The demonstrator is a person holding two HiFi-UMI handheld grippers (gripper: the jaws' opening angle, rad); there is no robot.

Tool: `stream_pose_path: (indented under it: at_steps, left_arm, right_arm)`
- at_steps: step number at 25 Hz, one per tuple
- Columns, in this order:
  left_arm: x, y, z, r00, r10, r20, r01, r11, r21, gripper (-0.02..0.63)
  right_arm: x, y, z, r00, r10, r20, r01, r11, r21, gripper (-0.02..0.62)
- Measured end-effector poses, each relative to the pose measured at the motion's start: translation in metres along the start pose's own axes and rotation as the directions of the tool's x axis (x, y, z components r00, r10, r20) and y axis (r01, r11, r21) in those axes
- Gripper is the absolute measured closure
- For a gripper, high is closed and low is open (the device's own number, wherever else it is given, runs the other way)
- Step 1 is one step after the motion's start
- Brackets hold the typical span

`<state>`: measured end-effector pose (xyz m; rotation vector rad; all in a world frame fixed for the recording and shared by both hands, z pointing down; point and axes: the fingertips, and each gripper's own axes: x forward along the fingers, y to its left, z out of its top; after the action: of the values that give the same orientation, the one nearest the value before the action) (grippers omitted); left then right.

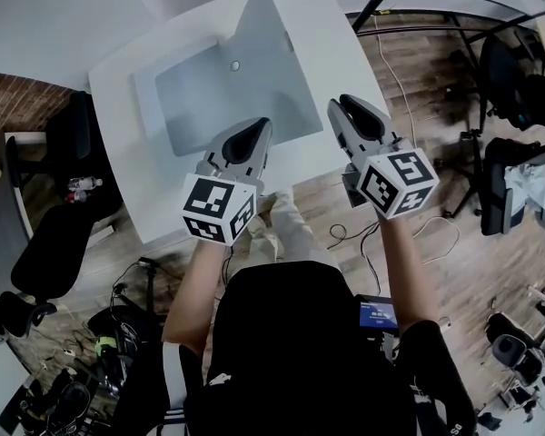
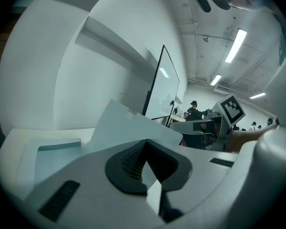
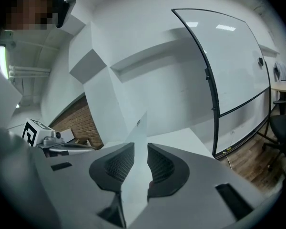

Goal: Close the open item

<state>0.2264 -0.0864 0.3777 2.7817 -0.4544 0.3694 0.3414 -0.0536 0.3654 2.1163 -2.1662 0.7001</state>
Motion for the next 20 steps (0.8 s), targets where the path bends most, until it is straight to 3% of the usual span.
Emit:
stream_pose_path:
  at_steps: [20]
  left_arm:
    - [-0.031,0.029,-0.005,0.997,0.078,0.015,-0.077,0.997,-0.026,0.597]
  right_arm:
    - [0.034,0.048,0.0,0.993,0.108,-0.041,-0.11,0.992,-0.06,0.494]
